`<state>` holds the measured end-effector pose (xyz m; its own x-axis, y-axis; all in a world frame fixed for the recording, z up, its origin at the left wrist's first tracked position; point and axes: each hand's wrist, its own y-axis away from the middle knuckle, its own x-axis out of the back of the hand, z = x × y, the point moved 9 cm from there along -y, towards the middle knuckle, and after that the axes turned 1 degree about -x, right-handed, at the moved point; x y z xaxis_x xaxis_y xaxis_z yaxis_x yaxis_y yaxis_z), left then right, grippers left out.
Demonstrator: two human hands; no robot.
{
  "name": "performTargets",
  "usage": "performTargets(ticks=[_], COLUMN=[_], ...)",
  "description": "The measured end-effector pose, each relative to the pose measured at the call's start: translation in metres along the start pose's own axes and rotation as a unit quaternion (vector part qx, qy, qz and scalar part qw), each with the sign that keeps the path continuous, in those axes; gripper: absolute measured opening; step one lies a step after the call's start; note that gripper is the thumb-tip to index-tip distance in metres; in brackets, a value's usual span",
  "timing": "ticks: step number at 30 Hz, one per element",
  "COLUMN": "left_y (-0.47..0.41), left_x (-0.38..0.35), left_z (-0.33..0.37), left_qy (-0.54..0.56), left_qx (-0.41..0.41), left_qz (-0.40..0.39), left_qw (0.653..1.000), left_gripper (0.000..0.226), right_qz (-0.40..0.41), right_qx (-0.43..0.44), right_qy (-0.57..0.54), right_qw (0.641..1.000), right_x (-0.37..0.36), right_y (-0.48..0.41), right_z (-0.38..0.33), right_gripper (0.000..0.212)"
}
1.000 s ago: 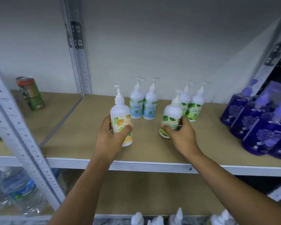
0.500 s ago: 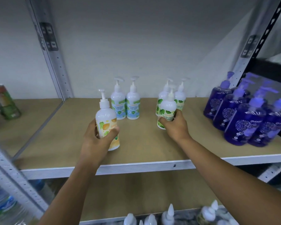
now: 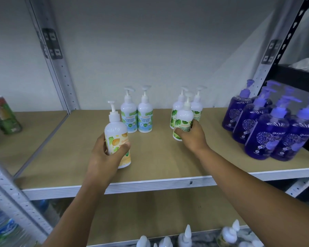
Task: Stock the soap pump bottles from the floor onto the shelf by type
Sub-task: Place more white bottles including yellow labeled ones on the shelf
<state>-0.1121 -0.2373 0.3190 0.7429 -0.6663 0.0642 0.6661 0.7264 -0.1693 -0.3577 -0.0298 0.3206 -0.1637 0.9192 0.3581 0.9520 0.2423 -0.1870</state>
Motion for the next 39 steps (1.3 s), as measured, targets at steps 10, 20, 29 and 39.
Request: performTargets(ticks=[10, 20, 29, 39], left_y=[0.0, -0.007, 0.0, -0.041], left_x=[0.029, 0.085, 0.1, 0.108], left_z=[0.01, -0.003, -0.025, -0.023], left_qy=[-0.003, -0.059, -0.188, -0.294], left_qx=[-0.013, -0.042, 0.017, 0.05], left_qz=[0.032, 0.064, 0.06, 0.038], left_qw=[0.999, 0.995, 0.98, 0.954], left_gripper=[0.04, 0.039, 0.082, 0.059], right_qz=[0.029, -0.237, -0.252, -0.247], right_qx=[0.094, 0.17, 0.168, 0.173], right_qy=[0.135, 0.364, 0.428, 0.429], right_qw=[0.986, 0.884, 0.852, 0.851], right_x=[-0.035, -0.162, -0.169, -0.169], right_y=[0.092, 0.115, 0.118, 0.118], right_z=[-0.039, -0.06, -0.055, -0.054], right_gripper=[0.044, 0.069, 0.066, 0.066])
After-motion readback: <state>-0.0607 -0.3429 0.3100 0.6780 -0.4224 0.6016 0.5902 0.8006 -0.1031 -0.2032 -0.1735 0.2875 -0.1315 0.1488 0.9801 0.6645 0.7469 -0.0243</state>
